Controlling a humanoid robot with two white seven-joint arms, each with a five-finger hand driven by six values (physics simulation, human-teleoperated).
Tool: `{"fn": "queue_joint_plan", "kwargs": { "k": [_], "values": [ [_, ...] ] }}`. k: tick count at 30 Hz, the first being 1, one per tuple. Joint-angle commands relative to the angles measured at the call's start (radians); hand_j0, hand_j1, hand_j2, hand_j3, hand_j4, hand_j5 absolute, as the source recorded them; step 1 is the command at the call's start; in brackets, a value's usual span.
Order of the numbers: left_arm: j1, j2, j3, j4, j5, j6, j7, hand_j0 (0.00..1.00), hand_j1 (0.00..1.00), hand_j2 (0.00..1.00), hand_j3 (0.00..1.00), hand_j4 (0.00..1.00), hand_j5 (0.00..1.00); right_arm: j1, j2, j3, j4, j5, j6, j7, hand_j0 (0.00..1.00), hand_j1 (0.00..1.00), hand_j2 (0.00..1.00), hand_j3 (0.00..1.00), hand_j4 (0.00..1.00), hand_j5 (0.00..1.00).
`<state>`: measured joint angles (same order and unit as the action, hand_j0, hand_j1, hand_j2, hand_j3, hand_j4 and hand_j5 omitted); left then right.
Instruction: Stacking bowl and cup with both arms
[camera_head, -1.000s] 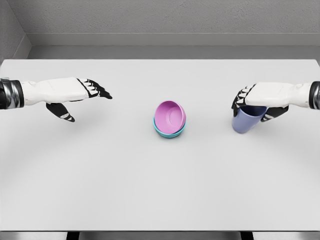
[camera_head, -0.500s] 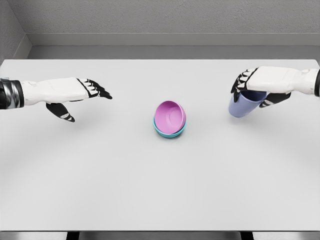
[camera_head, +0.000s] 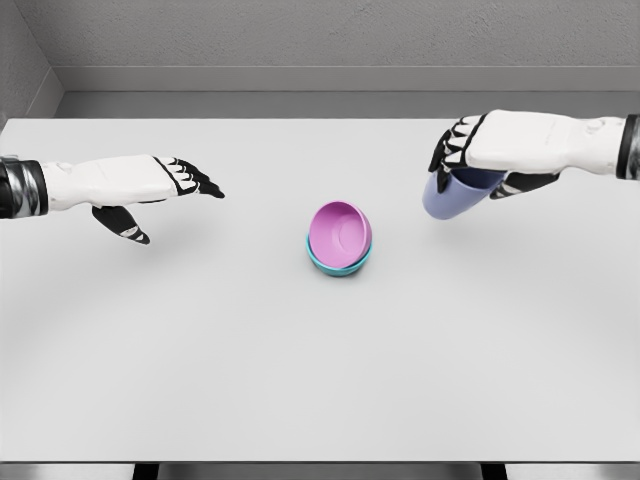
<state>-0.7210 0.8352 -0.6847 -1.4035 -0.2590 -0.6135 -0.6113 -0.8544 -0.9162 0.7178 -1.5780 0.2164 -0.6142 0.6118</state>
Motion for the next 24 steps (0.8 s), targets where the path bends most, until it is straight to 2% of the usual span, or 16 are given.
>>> {"fn": "queue_joint_plan", "kwargs": {
  "k": [1,12,17,24],
  "values": [
    [0.0,0.001,0.001,0.0,0.006,0.003,0.0,1.0,1.0,1.0,1.0,1.0,1.0,0.0,-0.001,-0.02,-0.053,-0.006,0.003,-0.001,0.55,0.55,0.55,0.55,0.55,0.55],
    [0.0,0.001,0.002,0.0,0.006,0.003,0.0,1.0,1.0,1.0,1.0,1.0,1.0,-0.034,0.013,-0.021,-0.14,-0.006,0.003,-0.001,0.56,0.56,0.56,0.56,0.56,0.56],
    [0.0,0.001,0.001,0.0,0.006,0.003,0.0,1.0,1.0,1.0,1.0,1.0,1.0,-0.044,0.062,-0.009,-0.155,-0.006,0.003,-0.001,0.56,0.56,0.56,0.56,0.56,0.56],
    [0.0,0.001,0.002,0.0,0.006,0.003,0.0,1.0,1.0,1.0,1.0,1.0,1.0,-0.089,0.1,0.054,-0.178,-0.006,0.003,-0.001,0.58,0.58,0.58,0.58,0.58,0.58]
  ]
}}
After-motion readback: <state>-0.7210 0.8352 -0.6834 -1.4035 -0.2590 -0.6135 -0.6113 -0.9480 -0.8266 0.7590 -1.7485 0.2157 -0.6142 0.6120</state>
